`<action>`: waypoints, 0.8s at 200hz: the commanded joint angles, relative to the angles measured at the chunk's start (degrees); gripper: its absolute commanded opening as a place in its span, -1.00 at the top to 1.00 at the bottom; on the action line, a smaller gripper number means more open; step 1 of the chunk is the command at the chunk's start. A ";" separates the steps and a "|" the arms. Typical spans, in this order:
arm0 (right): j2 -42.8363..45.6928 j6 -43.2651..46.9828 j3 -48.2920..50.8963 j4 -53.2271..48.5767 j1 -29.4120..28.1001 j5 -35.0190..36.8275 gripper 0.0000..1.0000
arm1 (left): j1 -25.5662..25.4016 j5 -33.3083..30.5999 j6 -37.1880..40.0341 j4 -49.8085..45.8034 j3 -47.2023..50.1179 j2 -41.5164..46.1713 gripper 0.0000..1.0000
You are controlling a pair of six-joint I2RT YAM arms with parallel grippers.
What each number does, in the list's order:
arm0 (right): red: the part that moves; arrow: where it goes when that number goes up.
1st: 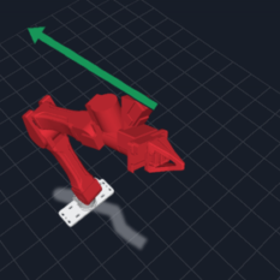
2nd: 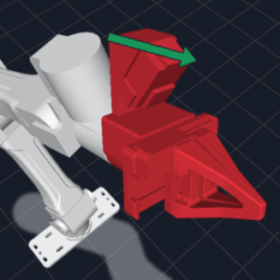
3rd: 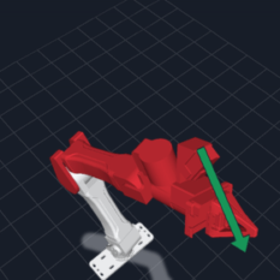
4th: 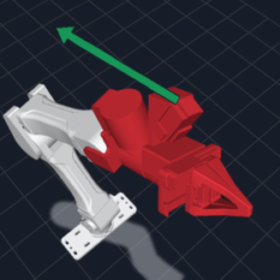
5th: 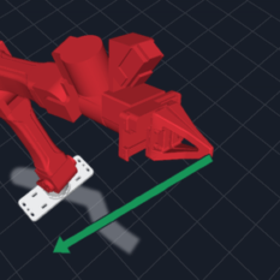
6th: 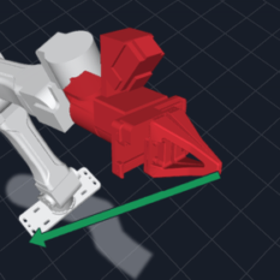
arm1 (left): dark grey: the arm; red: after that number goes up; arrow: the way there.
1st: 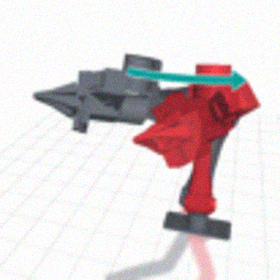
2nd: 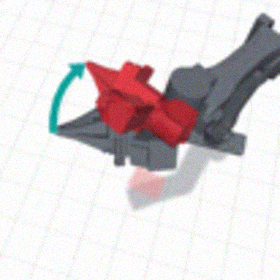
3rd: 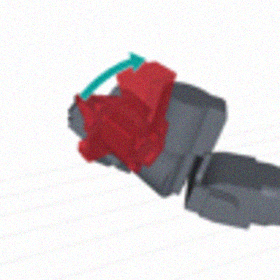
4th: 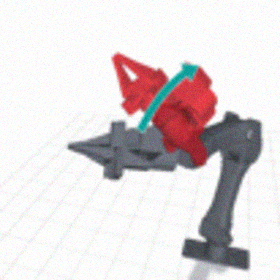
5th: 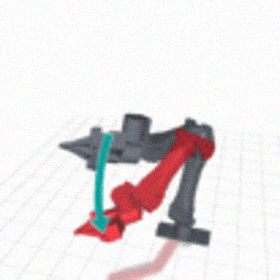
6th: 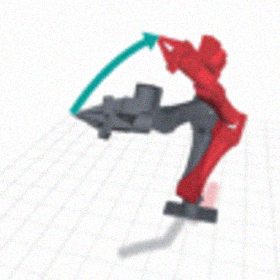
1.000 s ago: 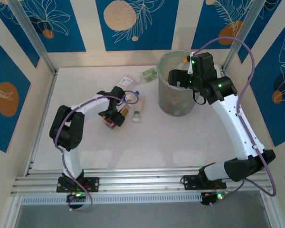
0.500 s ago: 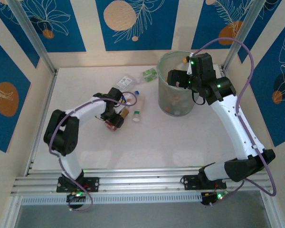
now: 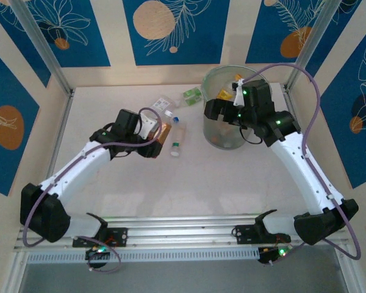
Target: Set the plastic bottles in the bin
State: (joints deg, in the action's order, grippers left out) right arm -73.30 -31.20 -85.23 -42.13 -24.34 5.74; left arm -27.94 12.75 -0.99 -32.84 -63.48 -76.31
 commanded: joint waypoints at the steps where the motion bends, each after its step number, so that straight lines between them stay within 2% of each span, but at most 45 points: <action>1: 0.01 -4.24 2.21 6.90 -1.40 -9.01 -0.97 | -0.70 8.62 -3.58 10.07 2.25 2.81 -0.19; 24: -1.59 -5.19 2.84 11.12 -3.09 -13.02 -0.94 | -1.12 12.55 -4.36 14.93 3.23 3.88 -0.19; 65: -5.63 -5.26 0.71 12.23 -6.35 -13.84 -0.94 | -2.35 17.11 -6.07 21.25 3.88 4.41 -0.19; 118: -9.55 -4.05 -2.32 12.30 -9.68 -15.42 -0.94 | -4.09 18.75 -6.82 25.14 2.77 3.60 -0.19; 160: -10.98 -3.78 -2.97 12.31 -10.20 -15.23 -0.92 | -5.24 20.89 -6.54 27.95 2.44 3.92 -0.19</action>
State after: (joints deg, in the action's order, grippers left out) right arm -83.37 -35.55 -86.19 -30.30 -34.30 -8.12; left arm -31.94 29.89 -7.27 -9.08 -60.14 -73.54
